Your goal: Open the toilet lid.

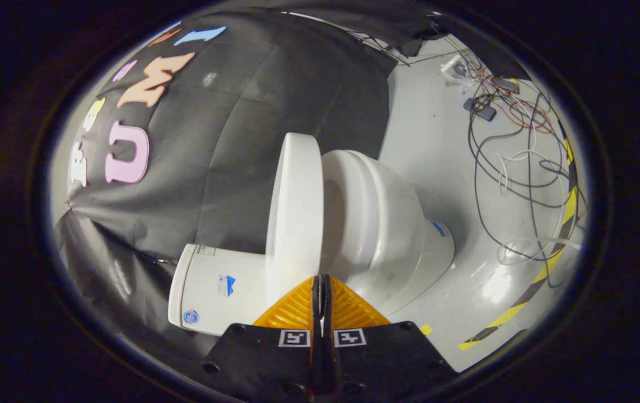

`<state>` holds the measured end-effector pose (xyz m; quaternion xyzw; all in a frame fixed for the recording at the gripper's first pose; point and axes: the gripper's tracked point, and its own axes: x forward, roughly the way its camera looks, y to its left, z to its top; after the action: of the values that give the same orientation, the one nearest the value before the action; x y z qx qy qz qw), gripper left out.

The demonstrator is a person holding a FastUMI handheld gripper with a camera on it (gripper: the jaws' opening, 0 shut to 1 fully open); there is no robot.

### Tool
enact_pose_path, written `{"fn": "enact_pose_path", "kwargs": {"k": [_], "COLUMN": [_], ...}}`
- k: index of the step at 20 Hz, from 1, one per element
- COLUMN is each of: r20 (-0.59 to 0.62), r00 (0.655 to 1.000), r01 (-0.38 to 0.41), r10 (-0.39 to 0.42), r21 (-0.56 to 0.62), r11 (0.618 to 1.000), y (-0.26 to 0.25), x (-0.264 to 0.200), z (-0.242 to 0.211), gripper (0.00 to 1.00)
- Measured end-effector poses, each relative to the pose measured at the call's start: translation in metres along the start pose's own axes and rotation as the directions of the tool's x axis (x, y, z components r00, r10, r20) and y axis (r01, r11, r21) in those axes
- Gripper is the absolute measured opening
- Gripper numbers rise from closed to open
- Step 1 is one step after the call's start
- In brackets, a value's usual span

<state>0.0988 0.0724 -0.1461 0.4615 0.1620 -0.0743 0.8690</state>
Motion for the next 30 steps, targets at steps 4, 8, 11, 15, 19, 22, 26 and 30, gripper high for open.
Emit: {"fn": "enact_pose_path", "kwargs": {"k": [4, 8, 11, 15, 19, 22, 26, 30], "r20": [0.001, 0.082, 0.114, 0.159, 0.208, 0.228, 0.25, 0.268], "r00": [0.999, 0.996, 0.992, 0.986, 0.976, 0.972, 0.966, 0.96], "r01": [0.049, 0.042, 0.062, 0.077, 0.102, 0.099, 0.132, 0.162], "r10": [-0.05, -0.039, -0.051, -0.052, -0.061, -0.048, -0.065, -0.076], "r21": [-0.082, -0.033, -0.089, -0.152, -0.194, -0.215, -0.266, -0.317], "r11": [0.995, 0.999, 0.994, 0.985, 0.976, 0.972, 0.955, 0.934], "y": [0.021, 0.05, 0.067, 0.096, 0.122, 0.141, 0.148, 0.156], "x": [-0.01, -0.018, -0.021, -0.027, -0.033, -0.035, -0.035, -0.036], "z": [0.006, 0.011, 0.01, 0.011, 0.006, 0.001, 0.0, -0.003], "gripper": [0.01, 0.01, 0.01, 0.01, 0.01, 0.01, 0.02, 0.01]}}
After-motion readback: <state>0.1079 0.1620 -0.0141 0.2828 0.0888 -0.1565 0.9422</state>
